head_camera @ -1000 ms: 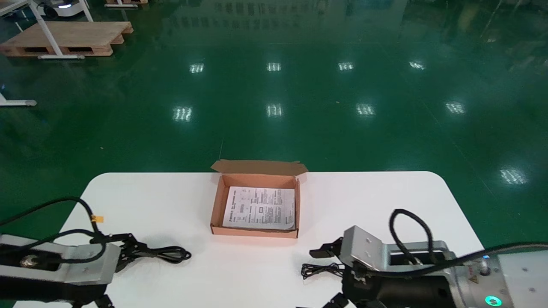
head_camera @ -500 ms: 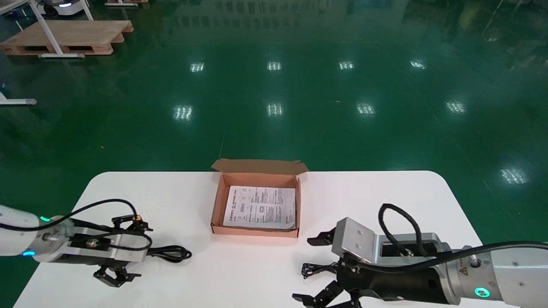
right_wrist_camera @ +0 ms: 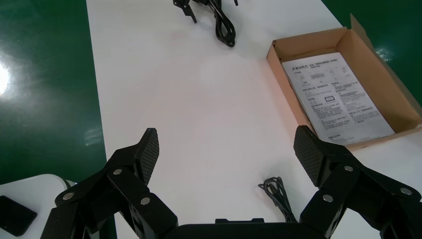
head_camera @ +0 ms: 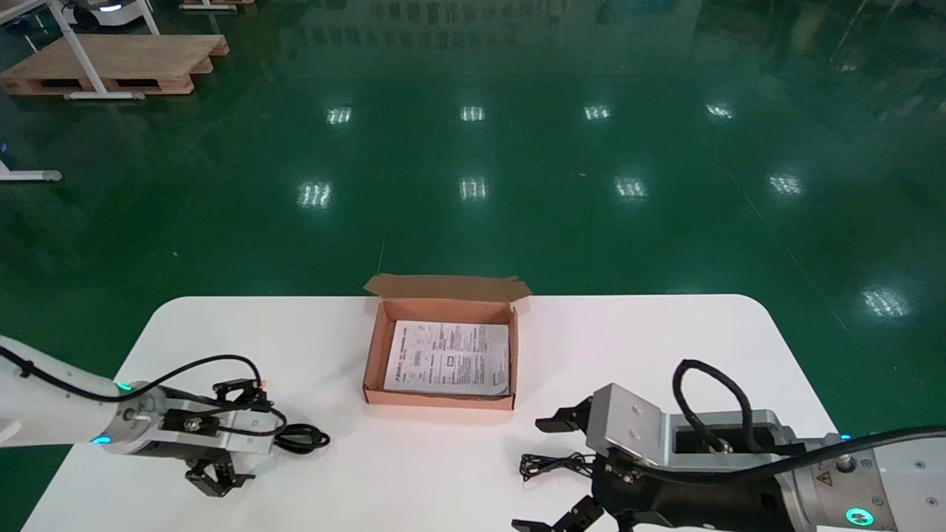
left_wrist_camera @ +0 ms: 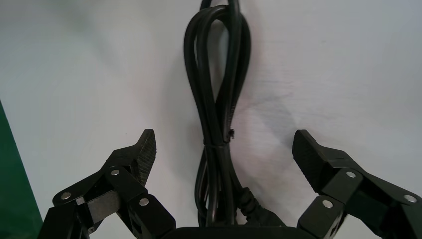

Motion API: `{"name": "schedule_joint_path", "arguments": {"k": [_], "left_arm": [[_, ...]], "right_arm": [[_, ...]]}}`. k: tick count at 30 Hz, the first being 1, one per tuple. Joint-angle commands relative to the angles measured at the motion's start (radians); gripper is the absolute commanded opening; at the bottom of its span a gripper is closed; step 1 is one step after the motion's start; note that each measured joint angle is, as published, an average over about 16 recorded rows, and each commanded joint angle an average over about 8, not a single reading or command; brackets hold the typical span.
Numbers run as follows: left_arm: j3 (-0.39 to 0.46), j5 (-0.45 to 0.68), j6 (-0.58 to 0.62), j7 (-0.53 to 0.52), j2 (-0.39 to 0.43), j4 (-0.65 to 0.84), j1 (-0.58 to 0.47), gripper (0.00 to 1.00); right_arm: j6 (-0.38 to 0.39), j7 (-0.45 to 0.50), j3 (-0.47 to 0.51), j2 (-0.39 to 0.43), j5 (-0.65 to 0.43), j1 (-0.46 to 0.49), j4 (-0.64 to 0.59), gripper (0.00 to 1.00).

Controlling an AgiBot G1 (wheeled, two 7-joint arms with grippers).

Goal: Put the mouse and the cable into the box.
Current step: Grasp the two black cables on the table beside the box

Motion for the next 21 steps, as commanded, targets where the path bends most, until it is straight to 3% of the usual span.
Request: {"name": "schedule_joint_path", "arguments": {"k": [1,6,10,16,21], "left_arm": [[-0.001,-0.001,-0.020,0.016,0.017,0.037,-0.002,1.00],[-0.001,-0.001,-0.039,0.048,0.042,0.102,-0.020,1.00],[-0.004,-0.006,-0.045,0.073,0.054,0.140,-0.031,1.00],[-0.009,-0.015,-0.051,0.106,0.066,0.184,-0.045,1.00],[-0.013,-0.020,-0.056,0.127,0.074,0.212,-0.053,1.00]], "right_arm": [[-0.006,-0.003,0.004,0.007,0.009,-0.002,0.000,1.00],[0.030,-0.003,-0.030,-0.018,-0.083,-0.010,-0.002,1.00],[0.112,0.011,-0.094,-0.092,-0.261,-0.018,-0.028,1.00],[0.254,0.034,-0.183,-0.241,-0.527,-0.018,-0.161,1.00],[0.326,0.009,-0.216,-0.321,-0.626,0.005,-0.288,1.00]]}}
